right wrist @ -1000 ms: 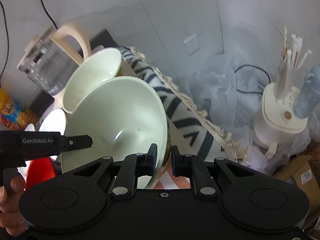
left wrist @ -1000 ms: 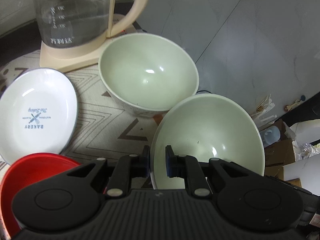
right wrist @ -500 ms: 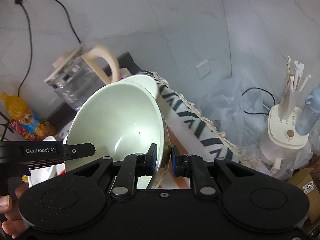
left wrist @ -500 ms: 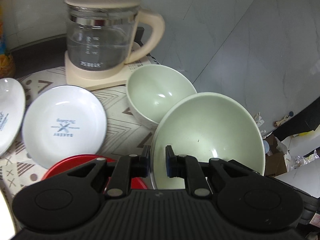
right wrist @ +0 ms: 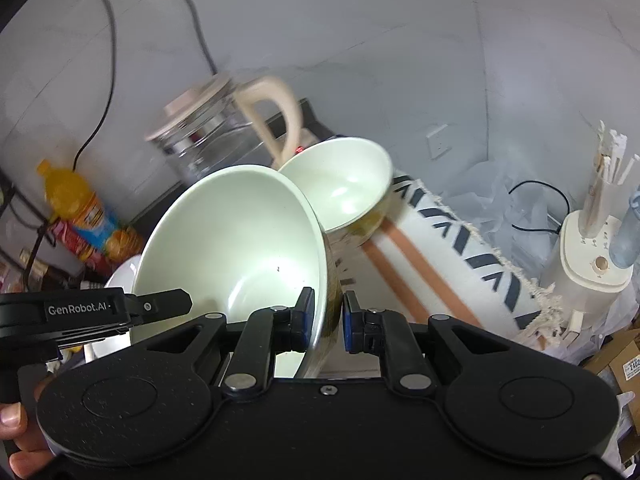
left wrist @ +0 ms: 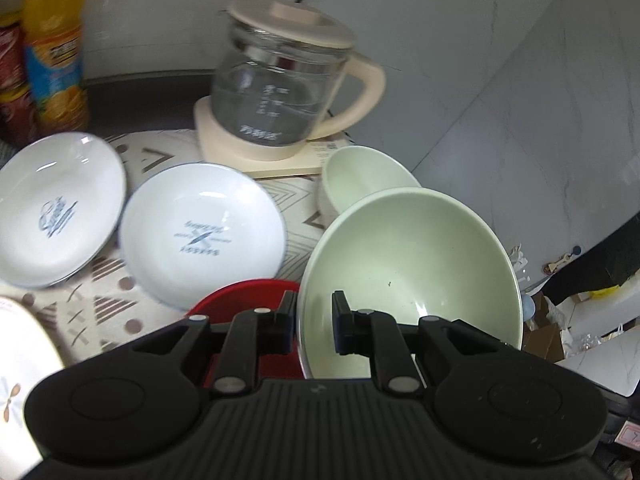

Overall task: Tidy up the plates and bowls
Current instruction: 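Carry the large green bowl with the right tool and lower it into the red bowl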

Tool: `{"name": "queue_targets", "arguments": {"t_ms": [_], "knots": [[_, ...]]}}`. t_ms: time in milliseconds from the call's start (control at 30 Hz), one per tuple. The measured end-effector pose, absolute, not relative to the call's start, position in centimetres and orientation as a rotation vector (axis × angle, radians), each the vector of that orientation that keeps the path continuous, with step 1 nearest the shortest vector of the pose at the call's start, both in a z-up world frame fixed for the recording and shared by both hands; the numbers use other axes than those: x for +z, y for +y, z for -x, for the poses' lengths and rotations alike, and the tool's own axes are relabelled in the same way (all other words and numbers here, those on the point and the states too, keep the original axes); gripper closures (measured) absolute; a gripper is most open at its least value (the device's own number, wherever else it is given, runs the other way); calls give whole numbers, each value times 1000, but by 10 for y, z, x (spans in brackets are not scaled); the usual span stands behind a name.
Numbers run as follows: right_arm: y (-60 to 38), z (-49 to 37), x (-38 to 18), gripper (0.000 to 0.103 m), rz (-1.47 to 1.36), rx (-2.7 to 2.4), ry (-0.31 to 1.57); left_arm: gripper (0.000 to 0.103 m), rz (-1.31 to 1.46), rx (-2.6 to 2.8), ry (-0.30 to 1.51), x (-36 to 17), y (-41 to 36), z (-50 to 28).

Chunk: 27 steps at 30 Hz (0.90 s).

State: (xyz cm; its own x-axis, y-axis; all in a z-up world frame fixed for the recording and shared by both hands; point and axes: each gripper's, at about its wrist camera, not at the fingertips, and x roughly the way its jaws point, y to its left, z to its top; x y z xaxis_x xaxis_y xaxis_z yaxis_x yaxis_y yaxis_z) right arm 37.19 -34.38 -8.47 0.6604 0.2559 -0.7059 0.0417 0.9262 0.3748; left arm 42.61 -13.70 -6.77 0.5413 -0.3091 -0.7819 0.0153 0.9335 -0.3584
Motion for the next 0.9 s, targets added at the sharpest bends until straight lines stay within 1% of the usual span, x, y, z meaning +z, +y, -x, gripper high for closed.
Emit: {"name": "queue_targets", "arguments": {"t_ms": [367,600,700,900], "knots": [[-298,-357,-96,88,-333,133,898,88,387,-151,1039,-89,-100,-405],[-282,-355,-108,88,-291,119,934,88,392,-116,1091,-107,-95,-400],[-278,-357,-112,88,-269,122,957,85,384,-102,1094,-112,-94,-400],[-262,-359,-121,90,-159,140,985,85,418,-86,1115,-126,-89,-397]]}}
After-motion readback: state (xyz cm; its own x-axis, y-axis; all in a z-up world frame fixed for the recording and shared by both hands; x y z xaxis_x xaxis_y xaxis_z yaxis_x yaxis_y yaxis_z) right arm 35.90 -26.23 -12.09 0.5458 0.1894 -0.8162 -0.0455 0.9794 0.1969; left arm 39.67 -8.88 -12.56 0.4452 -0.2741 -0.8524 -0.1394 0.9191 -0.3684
